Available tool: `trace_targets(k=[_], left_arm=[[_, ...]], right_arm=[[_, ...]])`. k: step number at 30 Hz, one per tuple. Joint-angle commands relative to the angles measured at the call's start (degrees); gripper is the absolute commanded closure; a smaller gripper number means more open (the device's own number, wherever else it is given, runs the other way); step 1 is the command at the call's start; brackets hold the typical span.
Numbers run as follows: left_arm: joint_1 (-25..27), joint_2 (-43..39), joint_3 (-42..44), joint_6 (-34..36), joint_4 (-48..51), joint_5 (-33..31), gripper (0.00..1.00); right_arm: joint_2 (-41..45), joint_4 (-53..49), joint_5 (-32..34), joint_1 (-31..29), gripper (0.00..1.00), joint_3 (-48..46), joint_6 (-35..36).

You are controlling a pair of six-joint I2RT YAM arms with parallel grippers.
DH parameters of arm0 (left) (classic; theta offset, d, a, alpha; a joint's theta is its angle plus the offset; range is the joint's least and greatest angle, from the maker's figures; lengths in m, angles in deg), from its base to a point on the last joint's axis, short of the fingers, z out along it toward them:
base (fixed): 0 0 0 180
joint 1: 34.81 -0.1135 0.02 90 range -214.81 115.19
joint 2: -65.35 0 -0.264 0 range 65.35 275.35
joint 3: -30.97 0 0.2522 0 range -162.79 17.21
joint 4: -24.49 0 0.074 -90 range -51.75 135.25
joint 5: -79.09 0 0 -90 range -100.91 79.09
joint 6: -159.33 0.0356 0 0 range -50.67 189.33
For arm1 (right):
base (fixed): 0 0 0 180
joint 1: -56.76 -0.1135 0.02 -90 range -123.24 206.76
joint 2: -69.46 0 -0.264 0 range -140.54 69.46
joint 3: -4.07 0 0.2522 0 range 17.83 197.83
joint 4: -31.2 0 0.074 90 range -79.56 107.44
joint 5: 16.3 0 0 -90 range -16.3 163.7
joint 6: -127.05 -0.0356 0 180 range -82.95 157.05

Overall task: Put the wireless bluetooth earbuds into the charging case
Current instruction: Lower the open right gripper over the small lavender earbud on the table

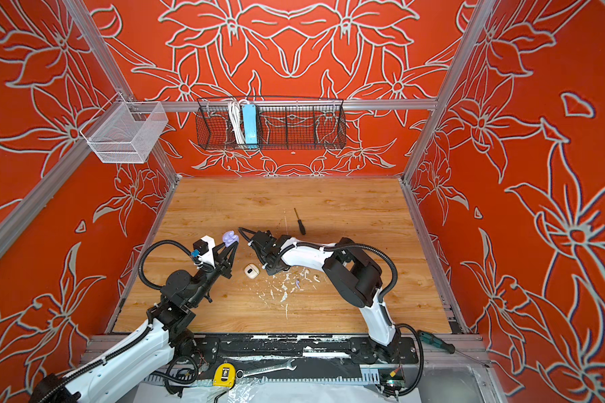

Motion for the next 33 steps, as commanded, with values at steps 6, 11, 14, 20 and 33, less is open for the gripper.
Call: trace_targets(k=[6,11,14,20,33], left_arm=[[-0.06,-1.76,0.49,-0.37,0.15,-0.55,1.00],[-0.07,-1.59,0.13,-0.16,0.55,0.09,1.00],[-0.07,-2.04,0.47,-0.05,0.57,-0.72,1.00],[0.00,-1.58,0.06,0.03,0.68,-0.17,1.00],[-0.07,-0.82,0.24,-0.41,-0.43,0.67,1.00]], right_arm=[[1.81,-1.09,0.58,-0.14,0.63,-3.14,-1.48],[3.16,-0.53,0.31,-0.14,0.69,-4.41,-1.48],[3.38,0.22,-0.33,-0.13,0.65,-4.77,-1.15],[2.37,0.17,-0.87,-0.10,0.57,-4.06,-0.95],[0.36,-0.18,-2.24,-0.08,0.59,-2.49,-1.38]])
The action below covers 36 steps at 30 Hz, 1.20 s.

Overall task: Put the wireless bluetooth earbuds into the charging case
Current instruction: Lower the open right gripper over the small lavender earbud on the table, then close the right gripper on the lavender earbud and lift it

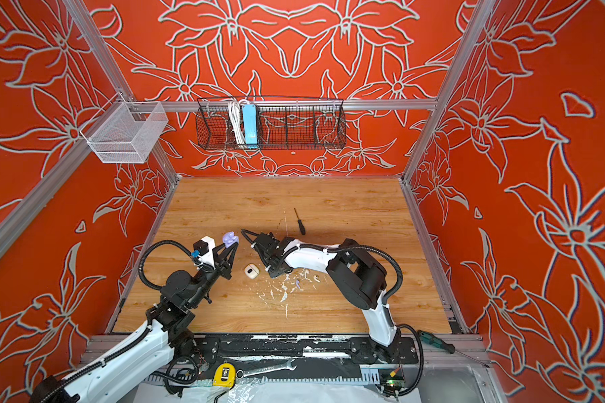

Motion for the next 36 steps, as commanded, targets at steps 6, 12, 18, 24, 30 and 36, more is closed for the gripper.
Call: trace_targets(k=[6,12,18,24,30,36], left_arm=[[-0.07,-0.33,0.15,-0.45,-1.74,0.59,1.00],[-0.07,-0.58,0.15,-0.56,-1.73,0.50,1.00],[-0.07,-0.75,0.15,-0.56,-1.71,0.50,1.00],[-0.07,-0.68,0.16,-0.65,-1.76,0.50,1.00],[-0.07,-0.76,0.15,-0.65,-1.74,0.59,1.00],[-0.05,-0.61,0.15,-0.56,-1.92,1.05,1.00]], right_arm=[[-2.84,-1.99,-0.86,-0.06,0.62,1.82,-0.99],[-3.62,-2.53,-0.77,-0.06,0.64,2.67,-0.95],[-3.65,-2.50,-0.68,-0.11,0.71,2.47,-0.99],[-3.65,-2.59,-0.94,-0.08,0.75,2.32,-1.08],[-2.71,-2.07,-0.77,-0.08,0.79,1.56,-1.26],[-0.48,-0.82,0.19,-0.01,0.80,-0.12,-1.86]])
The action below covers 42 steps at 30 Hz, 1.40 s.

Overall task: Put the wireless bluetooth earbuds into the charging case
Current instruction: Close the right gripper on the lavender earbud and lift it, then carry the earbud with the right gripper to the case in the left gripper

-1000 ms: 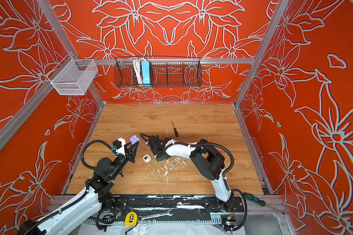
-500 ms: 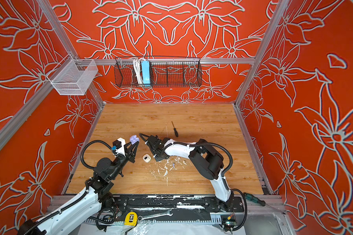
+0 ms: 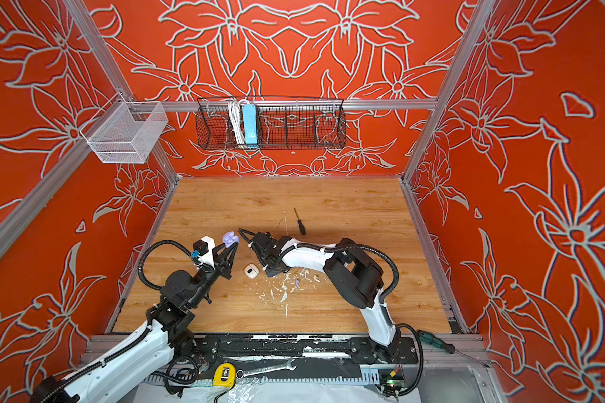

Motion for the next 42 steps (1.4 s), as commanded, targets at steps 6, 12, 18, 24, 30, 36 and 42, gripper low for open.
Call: trace_targets(k=[6,12,18,24,30,36,42], left_arm=[[-0.07,2.82,0.19,1.21,-5.98,7.41,1.00],[-0.02,5.22,0.15,3.06,-10.58,15.81,1.00],[2.16,6.70,1.56,4.62,-17.10,21.60,1.00],[2.86,9.33,2.43,4.16,-23.44,24.69,1.00],[5.29,6.33,3.09,7.68,-23.34,28.31,1.00],[7.90,2.11,2.95,11.06,-19.63,27.44,1.00],[9.25,1.29,2.69,12.29,-18.63,27.73,1.00]], right_arm=[[8.32,4.96,2.39,-0.10,0.82,-8.21,-2.17],[22.06,11.34,8.23,-1.22,0.85,-17.84,-3.39],[36.43,10.74,17.57,-9.87,0.85,-20.55,-6.76],[47.89,19.60,22.33,-17.65,0.85,-22.78,-7.43],[48.95,30.99,25.17,-23.72,0.85,-23.10,-5.97],[47.41,43.18,27.40,-26.98,0.85,-25.97,-5.76],[45.55,47.37,28.30,-27.66,0.86,-26.01,-6.13]])
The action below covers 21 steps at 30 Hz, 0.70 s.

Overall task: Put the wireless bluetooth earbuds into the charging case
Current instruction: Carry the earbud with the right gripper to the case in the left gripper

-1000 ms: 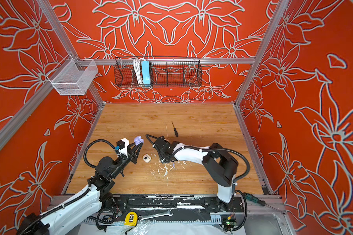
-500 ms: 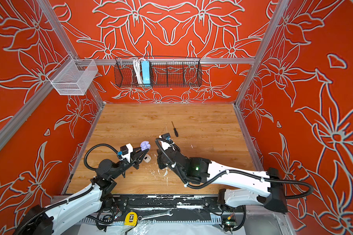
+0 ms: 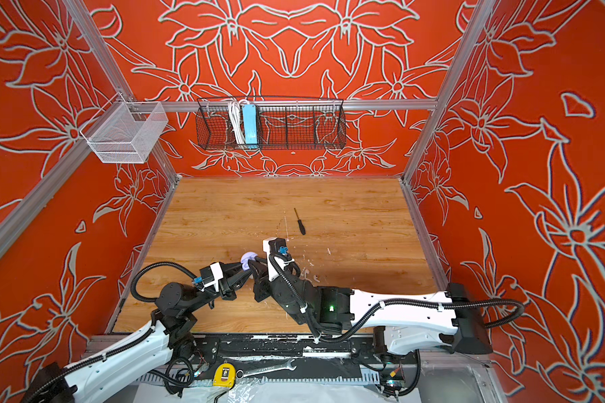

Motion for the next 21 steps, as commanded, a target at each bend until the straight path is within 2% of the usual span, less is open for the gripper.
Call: trace_targets(k=[1,8,14,21], left_arm=[[0.68,-0.53,-0.02,1.89,0.32,0.82,1.00],[0.78,-1.71,0.07,2.32,1.51,-0.42,1.00],[0.77,-2.61,-0.84,1.72,5.08,-4.18,1.00],[0.77,-2.61,-0.98,1.79,5.53,-4.37,1.00]], right_arm=[[-0.68,6.63,2.07,-0.62,0.86,-0.35,-0.76],[-2.62,7.73,2.15,-0.93,0.86,0.98,-0.22],[-3.03,6.67,4.60,-1.10,0.86,0.24,-0.80],[-4.50,6.84,7.38,-1.08,0.86,-0.30,0.11]])
